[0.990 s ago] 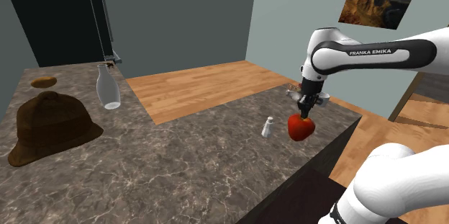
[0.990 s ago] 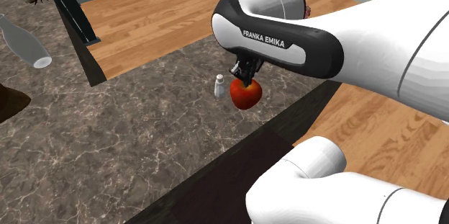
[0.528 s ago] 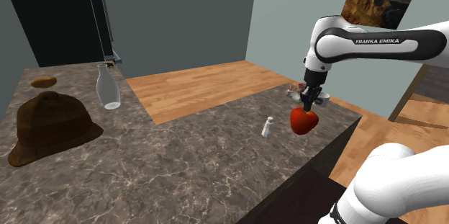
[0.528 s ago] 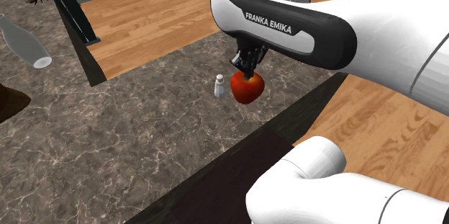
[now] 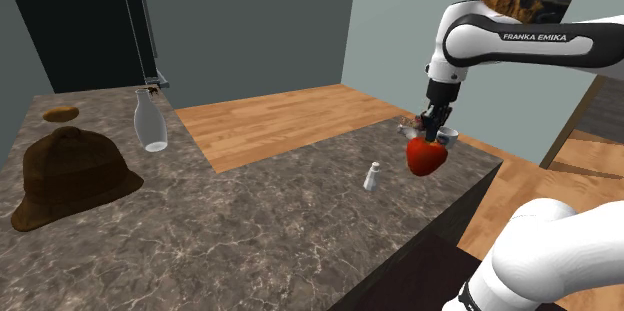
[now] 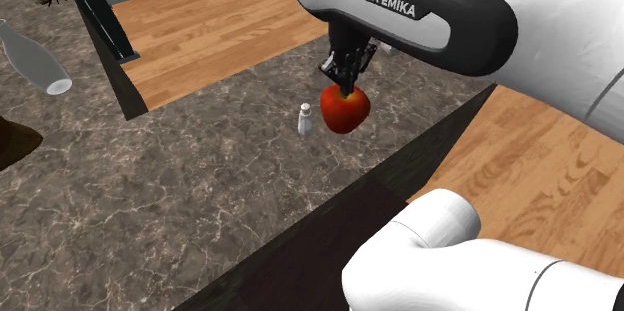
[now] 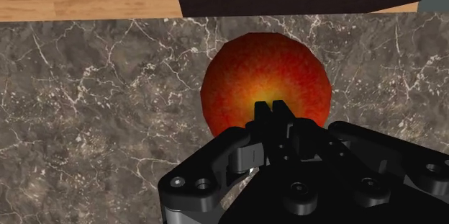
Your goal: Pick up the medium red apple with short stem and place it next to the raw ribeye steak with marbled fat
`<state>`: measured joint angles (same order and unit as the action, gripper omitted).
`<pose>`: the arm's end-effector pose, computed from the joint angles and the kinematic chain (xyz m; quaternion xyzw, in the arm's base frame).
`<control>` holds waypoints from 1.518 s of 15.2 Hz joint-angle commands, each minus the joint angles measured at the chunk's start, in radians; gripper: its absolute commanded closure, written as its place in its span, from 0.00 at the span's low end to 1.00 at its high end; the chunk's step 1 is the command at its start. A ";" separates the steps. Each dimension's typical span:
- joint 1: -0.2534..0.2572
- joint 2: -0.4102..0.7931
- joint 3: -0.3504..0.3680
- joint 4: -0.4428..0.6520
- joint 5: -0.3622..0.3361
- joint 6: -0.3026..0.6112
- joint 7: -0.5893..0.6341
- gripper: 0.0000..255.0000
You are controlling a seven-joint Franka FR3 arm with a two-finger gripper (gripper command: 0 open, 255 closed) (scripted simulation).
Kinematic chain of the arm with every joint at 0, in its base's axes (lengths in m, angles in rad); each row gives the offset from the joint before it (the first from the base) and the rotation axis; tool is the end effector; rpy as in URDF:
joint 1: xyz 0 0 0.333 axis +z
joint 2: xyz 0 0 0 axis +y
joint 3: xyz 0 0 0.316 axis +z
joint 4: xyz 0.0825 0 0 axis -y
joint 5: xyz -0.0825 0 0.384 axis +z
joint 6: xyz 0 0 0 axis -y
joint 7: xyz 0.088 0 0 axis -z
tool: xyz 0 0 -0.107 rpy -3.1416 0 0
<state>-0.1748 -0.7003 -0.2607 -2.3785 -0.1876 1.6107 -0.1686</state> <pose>0.2909 -0.1744 0.5459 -0.9948 0.0923 0.0424 0.0013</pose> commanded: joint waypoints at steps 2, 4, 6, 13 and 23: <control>0.001 0.001 0.005 0.038 0.004 -0.038 -0.003 1.00; 0.001 0.034 -0.013 0.072 -0.002 -0.036 -0.022 1.00; 0.000 0.098 -0.052 0.119 -0.013 -0.013 -0.061 1.00; 0.004 0.344 -0.184 0.317 -0.002 0.048 -0.208 1.00; -0.043 0.775 -0.344 0.715 0.175 0.049 -0.467 1.00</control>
<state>-0.2036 0.0221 -0.5888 -1.7113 -0.0403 1.6613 -0.6004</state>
